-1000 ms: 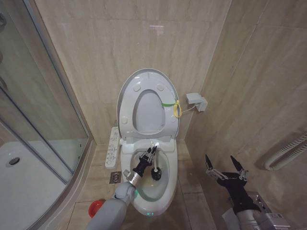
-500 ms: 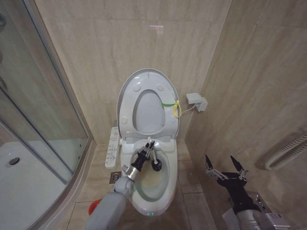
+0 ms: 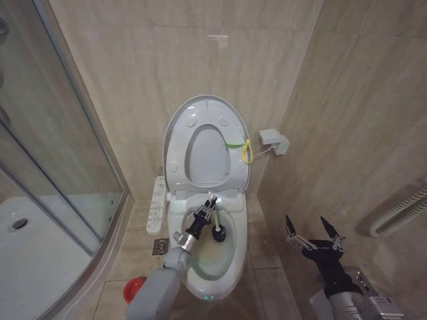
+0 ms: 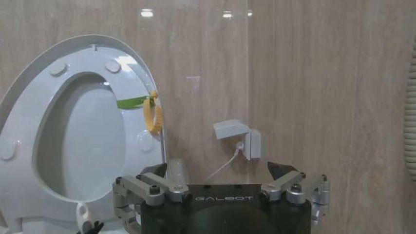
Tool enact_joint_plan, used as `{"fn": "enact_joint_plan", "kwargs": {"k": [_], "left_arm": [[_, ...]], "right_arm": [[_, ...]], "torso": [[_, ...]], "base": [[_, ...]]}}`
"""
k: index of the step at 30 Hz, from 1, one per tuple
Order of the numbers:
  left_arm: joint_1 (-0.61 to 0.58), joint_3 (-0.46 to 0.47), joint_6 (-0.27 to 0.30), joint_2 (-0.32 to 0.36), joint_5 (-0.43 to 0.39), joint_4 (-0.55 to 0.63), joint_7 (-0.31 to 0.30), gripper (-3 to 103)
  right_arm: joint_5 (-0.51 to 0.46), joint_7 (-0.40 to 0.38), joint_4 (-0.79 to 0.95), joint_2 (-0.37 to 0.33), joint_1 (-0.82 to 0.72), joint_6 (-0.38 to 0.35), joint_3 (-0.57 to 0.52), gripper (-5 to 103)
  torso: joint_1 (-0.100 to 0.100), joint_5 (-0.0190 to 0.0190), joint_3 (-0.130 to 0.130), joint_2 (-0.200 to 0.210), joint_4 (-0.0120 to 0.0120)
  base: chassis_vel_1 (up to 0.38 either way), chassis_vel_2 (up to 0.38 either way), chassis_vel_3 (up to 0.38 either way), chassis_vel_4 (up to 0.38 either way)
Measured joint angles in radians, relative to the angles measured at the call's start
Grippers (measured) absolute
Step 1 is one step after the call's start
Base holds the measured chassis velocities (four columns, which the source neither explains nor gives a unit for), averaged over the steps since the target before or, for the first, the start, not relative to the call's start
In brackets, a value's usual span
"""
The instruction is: Open the toilet lid, clean the toilet bowl with a toilet brush, close the toilet lid, and flush.
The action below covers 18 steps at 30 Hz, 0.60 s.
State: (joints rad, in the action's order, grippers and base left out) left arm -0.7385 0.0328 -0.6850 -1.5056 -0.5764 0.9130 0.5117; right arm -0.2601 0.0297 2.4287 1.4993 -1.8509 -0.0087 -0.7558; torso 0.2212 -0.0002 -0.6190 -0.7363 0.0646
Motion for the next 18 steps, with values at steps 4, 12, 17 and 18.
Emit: {"fn": "enact_joint_plan", "kwargs": {"k": [4,12,17,18], "left_arm": [[-0.012,-0.01,0.002,-0.016,0.005,0.0,-0.003,19],[-0.018,-0.006,-0.005,-0.019,0.027,-0.019,0.004,19],[0.024,-0.016,-0.002,-0.008,0.015,-0.018,-0.01,19],[0.024,-0.016,-0.002,-0.008,0.015,-0.018,-0.01,19]], "right_arm": [[0.0,0.0,0.0,0.0,0.0,0.0,0.0,100],[0.0,0.0,0.0,0.0,0.0,0.0,0.0,100],[0.0,0.0,0.0,0.0,0.0,0.0,0.0,100],[0.0,0.0,0.0,0.0,0.0,0.0,0.0,100]], "torso": [[0.0,0.0,0.0,0.0,-0.0008],[-0.001,0.0008,0.001,-0.001,-0.0003],[0.0,-0.0006,0.0,0.0,-0.0013],[0.0,-0.0006,0.0,0.0,-0.0013]], "base": [[0.0,0.0,0.0,0.0],[0.0,0.0,0.0,0.0],[0.0,0.0,0.0,0.0],[0.0,0.0,0.0,0.0]]}}
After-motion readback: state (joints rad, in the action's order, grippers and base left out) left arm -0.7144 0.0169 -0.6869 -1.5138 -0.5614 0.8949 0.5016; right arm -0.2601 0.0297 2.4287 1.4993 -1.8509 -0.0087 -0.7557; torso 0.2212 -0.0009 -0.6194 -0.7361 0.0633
